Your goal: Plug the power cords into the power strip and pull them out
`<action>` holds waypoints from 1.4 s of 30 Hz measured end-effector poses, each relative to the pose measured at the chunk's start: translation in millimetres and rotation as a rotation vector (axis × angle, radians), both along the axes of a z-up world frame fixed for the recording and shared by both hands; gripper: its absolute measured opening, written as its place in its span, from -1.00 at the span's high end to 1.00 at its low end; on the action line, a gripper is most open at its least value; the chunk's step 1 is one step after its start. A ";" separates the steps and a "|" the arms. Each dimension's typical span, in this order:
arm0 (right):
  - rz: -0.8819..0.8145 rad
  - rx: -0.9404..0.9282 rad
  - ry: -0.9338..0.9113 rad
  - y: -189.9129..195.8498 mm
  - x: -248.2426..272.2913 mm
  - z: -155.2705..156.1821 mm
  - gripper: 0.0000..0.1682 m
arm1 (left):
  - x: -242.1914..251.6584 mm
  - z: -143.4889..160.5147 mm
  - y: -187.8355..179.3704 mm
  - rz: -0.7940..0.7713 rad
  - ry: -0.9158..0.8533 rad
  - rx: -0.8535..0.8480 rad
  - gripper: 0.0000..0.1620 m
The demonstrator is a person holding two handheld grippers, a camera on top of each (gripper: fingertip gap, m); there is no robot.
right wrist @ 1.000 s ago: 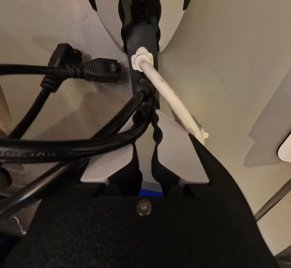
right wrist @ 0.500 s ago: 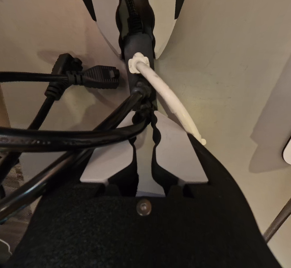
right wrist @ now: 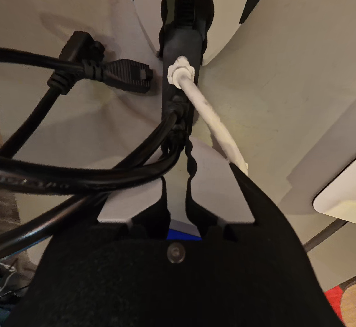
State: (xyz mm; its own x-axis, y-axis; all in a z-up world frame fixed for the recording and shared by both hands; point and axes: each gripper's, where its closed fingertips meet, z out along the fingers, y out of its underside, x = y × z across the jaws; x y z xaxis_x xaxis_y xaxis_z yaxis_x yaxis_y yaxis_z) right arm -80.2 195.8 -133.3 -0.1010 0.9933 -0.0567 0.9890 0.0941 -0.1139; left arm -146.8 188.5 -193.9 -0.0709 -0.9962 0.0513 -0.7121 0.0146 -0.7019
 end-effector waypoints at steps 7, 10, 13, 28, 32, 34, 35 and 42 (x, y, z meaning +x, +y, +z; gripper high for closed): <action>0.056 0.002 -0.033 -5.5 2.5 -0.5 0.83 | 1.1 -0.2 -1.3 -0.008 0.002 -0.002 0.46; 0.049 -0.011 -0.070 -5.0 2.9 -1.0 0.82 | 1.4 -0.5 -1.1 -0.004 0.002 -0.001 0.46; 0.021 -0.036 -0.091 -4.6 2.9 -1.2 0.82 | 2.0 -0.6 0.1 0.006 0.002 0.000 0.45; -0.078 -0.027 -0.054 -7.9 6.4 -10.0 0.80 | 3.1 -1.4 1.4 0.009 0.001 0.007 0.46; -0.069 -0.016 -0.094 -7.6 6.1 -9.7 0.80 | 3.5 -1.5 2.3 0.009 0.000 0.011 0.46; -0.068 -0.005 -0.119 -7.6 5.6 -9.3 0.80 | 3.5 -1.6 2.1 0.006 0.000 0.013 0.46; -0.065 0.003 -0.118 -7.7 5.6 -9.2 0.80 | 3.5 -1.6 2.1 0.005 0.000 0.014 0.46; -0.187 0.042 -0.071 -4.3 6.3 -6.9 0.77 | 3.7 -1.7 1.8 -0.011 -0.004 0.020 0.45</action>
